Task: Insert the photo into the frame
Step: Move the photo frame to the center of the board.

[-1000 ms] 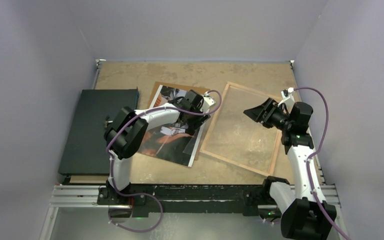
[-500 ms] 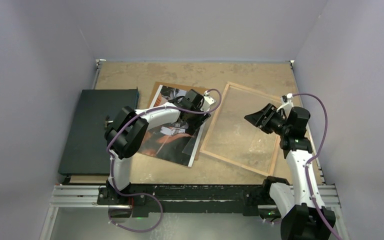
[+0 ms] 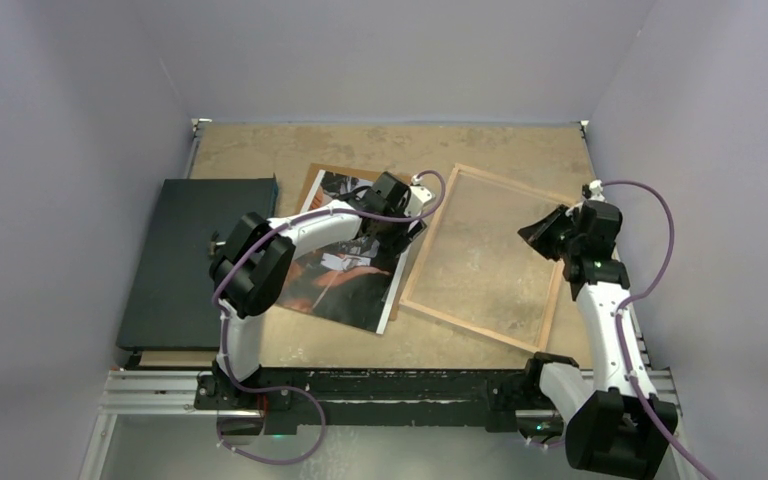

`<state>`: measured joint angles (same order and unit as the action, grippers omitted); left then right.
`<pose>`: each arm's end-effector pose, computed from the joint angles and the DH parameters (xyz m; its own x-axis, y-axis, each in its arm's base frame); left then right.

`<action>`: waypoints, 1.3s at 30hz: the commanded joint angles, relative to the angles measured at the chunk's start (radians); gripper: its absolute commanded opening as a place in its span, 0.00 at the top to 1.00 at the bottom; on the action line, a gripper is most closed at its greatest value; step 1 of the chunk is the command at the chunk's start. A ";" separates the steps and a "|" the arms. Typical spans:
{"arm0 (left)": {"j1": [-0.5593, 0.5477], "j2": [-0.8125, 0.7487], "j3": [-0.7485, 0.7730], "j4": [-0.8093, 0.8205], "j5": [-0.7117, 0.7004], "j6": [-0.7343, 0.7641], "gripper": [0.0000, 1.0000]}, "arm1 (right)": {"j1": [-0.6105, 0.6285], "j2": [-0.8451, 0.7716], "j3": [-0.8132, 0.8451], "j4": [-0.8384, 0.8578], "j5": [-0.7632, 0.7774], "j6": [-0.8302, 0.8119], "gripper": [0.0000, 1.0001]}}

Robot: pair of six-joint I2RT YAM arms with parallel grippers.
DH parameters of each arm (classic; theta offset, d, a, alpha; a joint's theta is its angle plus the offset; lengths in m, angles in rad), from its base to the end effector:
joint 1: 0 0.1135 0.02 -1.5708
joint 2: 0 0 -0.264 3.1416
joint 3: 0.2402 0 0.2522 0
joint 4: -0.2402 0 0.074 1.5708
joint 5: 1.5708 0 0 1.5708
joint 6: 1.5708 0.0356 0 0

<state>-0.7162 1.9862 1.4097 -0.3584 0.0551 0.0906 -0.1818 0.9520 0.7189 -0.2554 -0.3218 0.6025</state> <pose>0.3228 -0.2836 0.1837 -0.5428 0.5922 -0.5955 0.7323 0.6809 0.0096 0.2127 -0.0277 0.2798 -0.4387 0.6273 -0.6434 0.1766 0.7623 0.6227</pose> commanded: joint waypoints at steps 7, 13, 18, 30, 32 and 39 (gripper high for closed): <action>-0.003 -0.014 0.056 -0.008 0.006 0.025 0.21 | 0.002 0.000 0.008 0.018 0.274 -0.098 1.00; -0.005 -0.015 0.055 -0.008 0.016 0.033 0.20 | 0.002 0.033 -0.021 0.068 0.310 -0.152 1.00; -0.004 -0.005 0.059 -0.003 0.037 0.028 0.21 | 0.002 0.087 -0.020 0.099 0.296 -0.181 1.00; -0.004 0.029 0.084 0.003 0.071 0.038 0.26 | 0.002 0.174 0.124 0.054 0.274 -0.343 1.00; -0.003 0.030 0.087 0.003 0.076 0.040 0.27 | 0.003 0.196 0.151 0.035 0.277 -0.369 1.00; -0.004 0.027 0.085 0.011 0.096 0.041 0.28 | 0.002 0.232 0.172 0.001 0.273 -0.413 1.00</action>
<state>-0.7162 2.0163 1.4574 -0.3668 0.1181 0.1169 -0.1776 1.1793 0.8524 -0.2108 -0.0750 0.2691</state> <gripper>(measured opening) 0.729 0.005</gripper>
